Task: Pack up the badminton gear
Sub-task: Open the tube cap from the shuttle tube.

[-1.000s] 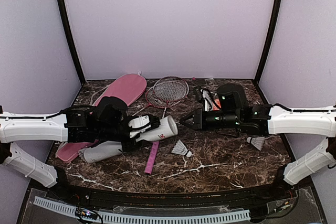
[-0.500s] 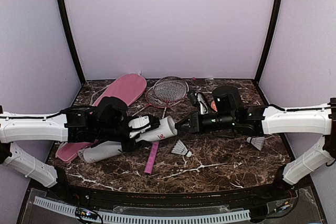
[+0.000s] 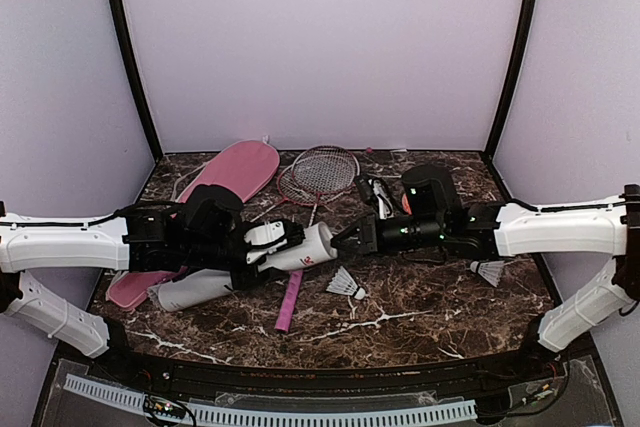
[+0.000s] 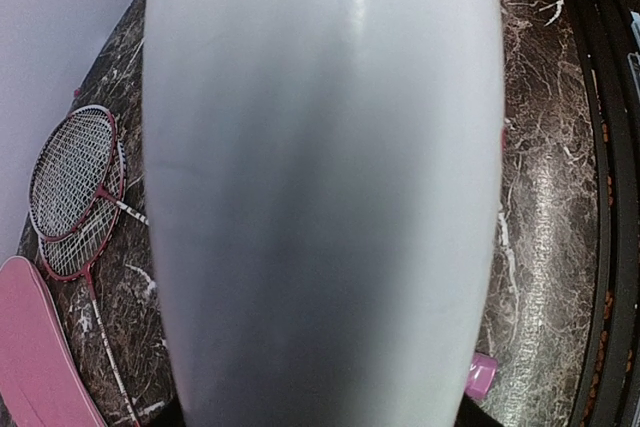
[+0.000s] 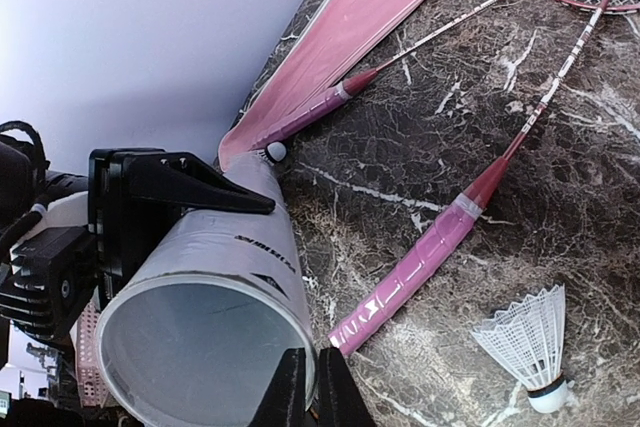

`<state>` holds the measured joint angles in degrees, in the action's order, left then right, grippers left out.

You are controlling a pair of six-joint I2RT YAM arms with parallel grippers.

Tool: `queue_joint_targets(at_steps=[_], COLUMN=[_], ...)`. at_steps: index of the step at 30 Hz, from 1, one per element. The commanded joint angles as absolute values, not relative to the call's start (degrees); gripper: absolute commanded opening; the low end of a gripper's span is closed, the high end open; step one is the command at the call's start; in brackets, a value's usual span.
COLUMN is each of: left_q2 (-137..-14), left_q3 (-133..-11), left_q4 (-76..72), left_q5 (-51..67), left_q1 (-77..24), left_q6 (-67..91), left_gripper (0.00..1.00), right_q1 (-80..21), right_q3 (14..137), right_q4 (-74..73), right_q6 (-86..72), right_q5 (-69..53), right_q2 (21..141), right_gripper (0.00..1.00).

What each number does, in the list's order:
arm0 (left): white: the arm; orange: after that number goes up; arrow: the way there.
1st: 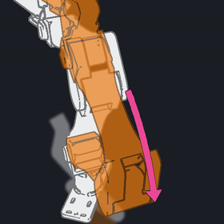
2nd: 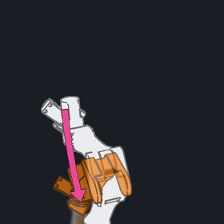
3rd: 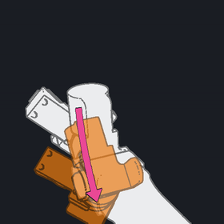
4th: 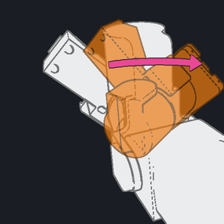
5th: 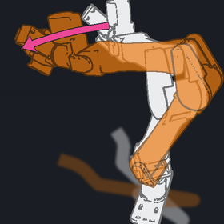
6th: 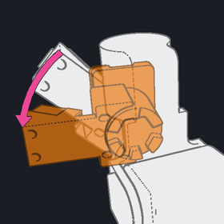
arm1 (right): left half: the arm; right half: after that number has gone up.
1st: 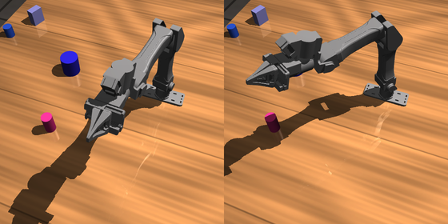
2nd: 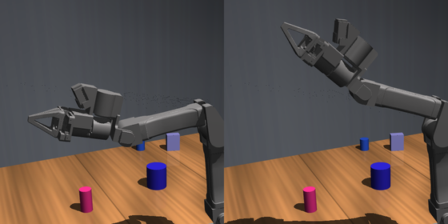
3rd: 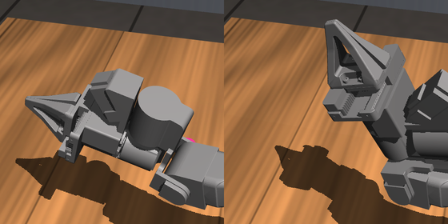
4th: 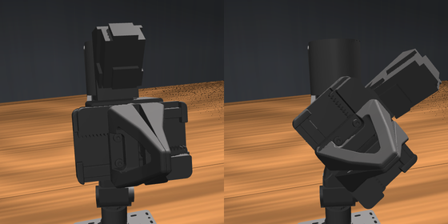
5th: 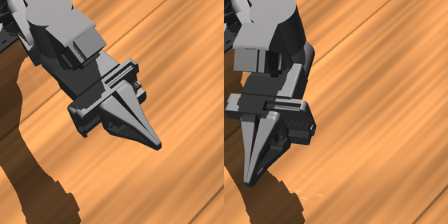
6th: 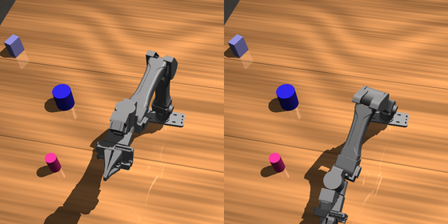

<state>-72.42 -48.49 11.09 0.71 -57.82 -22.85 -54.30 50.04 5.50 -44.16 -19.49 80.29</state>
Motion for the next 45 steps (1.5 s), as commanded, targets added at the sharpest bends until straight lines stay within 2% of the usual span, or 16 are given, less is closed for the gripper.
queue_joint_targets(at_steps=[1, 5, 15, 45], left_q2=[-72.5, -72.6, -73.2, -75.1], left_q3=[-47.7, -47.7, -47.9, -48.4], left_q4=[11.3, 11.4, 11.6, 12.9], left_q5=[1.4, 1.3, 1.1, -1.4], left_q1=[-58.2, -58.3, -58.4, -58.5], left_q6=[-21.6, -21.5, -21.6, -21.8], left_gripper=[0.56, 0.56, 0.56, 0.56], right_q1=[-54.6, -54.6, -54.1, -52.3], right_q3=[50.7, 50.3, 49.6, 48.3], right_q4=[9.4, 9.0, 5.8, -0.4], right_q6=[-44.6, -44.6, -44.5, -42.4], right_q5=[-20.9, -19.9, -15.8, -14.3], right_q2=[80.4, 79.5, 76.5, 72.1], right_gripper=[0.04, 0.0, 0.0, 0.0])
